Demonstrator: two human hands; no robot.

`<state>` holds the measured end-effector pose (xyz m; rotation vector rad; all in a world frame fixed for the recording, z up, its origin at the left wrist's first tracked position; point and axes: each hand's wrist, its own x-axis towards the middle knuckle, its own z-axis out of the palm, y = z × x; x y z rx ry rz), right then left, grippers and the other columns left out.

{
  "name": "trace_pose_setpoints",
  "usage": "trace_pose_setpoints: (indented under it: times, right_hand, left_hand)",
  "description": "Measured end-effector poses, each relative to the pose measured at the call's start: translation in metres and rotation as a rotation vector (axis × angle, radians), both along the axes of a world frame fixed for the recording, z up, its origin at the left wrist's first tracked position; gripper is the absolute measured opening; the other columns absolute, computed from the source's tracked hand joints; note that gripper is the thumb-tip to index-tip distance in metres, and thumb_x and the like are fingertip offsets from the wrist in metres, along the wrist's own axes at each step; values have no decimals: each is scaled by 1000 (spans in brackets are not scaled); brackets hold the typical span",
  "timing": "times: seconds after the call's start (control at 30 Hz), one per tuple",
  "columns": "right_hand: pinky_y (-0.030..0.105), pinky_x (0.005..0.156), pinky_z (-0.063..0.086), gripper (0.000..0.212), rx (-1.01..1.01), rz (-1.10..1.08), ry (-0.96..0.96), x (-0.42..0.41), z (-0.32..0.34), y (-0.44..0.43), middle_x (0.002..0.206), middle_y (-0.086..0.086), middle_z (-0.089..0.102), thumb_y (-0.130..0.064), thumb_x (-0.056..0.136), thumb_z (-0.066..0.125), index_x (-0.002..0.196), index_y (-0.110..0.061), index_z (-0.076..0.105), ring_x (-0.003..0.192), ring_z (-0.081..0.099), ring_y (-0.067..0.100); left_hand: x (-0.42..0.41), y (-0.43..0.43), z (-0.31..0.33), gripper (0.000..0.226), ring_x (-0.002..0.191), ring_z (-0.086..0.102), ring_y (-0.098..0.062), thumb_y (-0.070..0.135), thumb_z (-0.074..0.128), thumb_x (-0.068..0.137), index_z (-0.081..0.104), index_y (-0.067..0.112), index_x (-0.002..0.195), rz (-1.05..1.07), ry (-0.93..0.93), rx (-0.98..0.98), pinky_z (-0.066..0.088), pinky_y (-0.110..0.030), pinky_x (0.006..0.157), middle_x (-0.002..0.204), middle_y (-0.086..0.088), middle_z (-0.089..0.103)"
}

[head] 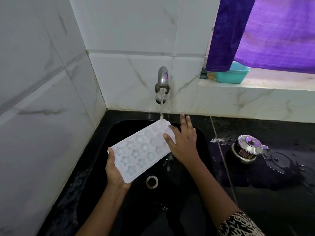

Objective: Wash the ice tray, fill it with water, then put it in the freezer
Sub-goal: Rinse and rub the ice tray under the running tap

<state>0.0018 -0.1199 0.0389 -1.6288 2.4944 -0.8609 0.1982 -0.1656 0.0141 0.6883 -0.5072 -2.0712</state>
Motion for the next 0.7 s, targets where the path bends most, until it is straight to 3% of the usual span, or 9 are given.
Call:
trace_pose_setpoints:
  times: [0.13, 0.2, 0.33, 0.43, 0.5, 0.6, 0.7]
  right_hand:
    - [51, 115, 1, 56, 127, 142, 54, 7, 2, -5, 160, -1, -4, -64, 88, 31, 123, -30, 58, 144, -16, 13]
    - [54, 115, 2, 45, 186, 102, 108, 14, 2, -12, 160, 0, -6, -57, 93, 39, 125, -30, 56, 145, -15, 17]
    - [53, 114, -1, 49, 165, 72, 145, 22, 7, -19, 160, 0, -4, -58, 93, 38, 124, -26, 58, 145, -13, 17]
    - [53, 114, -3, 42, 142, -22, 169, 17, 14, -18, 160, 2, 0, -55, 94, 38, 110, -27, 65, 146, -10, 18]
    - [54, 113, -2, 47, 136, -55, 209, 23, 12, -20, 160, 2, -1, -59, 93, 35, 109, -26, 64, 146, -10, 19]
    - [56, 113, 0, 73, 129, 0, 205, 31, 4, -20, 160, -1, -5, -71, 80, 13, 125, -29, 53, 145, -12, 17]
    - [56, 114, 0, 71, 120, -21, 149, 20, 1, -15, 160, -1, 0, -71, 80, 12, 119, -33, 57, 146, -11, 18]
  left_hand:
    - [3, -8, 3, 72, 113, 61, -38, 67, 28, 92, 55, 13, 132, -34, 16, 7, 57, -48, 79, 130, -18, 60]
    - [2, -11, 9, 71, 110, 63, -37, 66, 28, 91, 61, 13, 126, -61, 45, 17, 57, -46, 78, 127, -18, 62]
    - [2, -20, 18, 73, 113, 61, -37, 66, 26, 93, 52, 10, 133, -80, 45, 1, 57, -46, 81, 128, -18, 61]
    - [5, -25, 18, 70, 111, 63, -35, 65, 26, 93, 54, 12, 130, -111, 40, -21, 58, -44, 78, 126, -16, 63]
    - [5, -25, 18, 70, 111, 63, -35, 65, 27, 93, 54, 12, 130, -123, 45, -11, 58, -44, 79, 126, -16, 63]
    - [6, -29, 17, 73, 115, 61, -37, 66, 28, 93, 51, 11, 133, -109, 54, -8, 56, -46, 83, 129, -18, 61]
    - [7, -32, 17, 71, 112, 63, -36, 65, 27, 93, 54, 11, 130, -121, 42, -32, 57, -46, 80, 126, -17, 63]
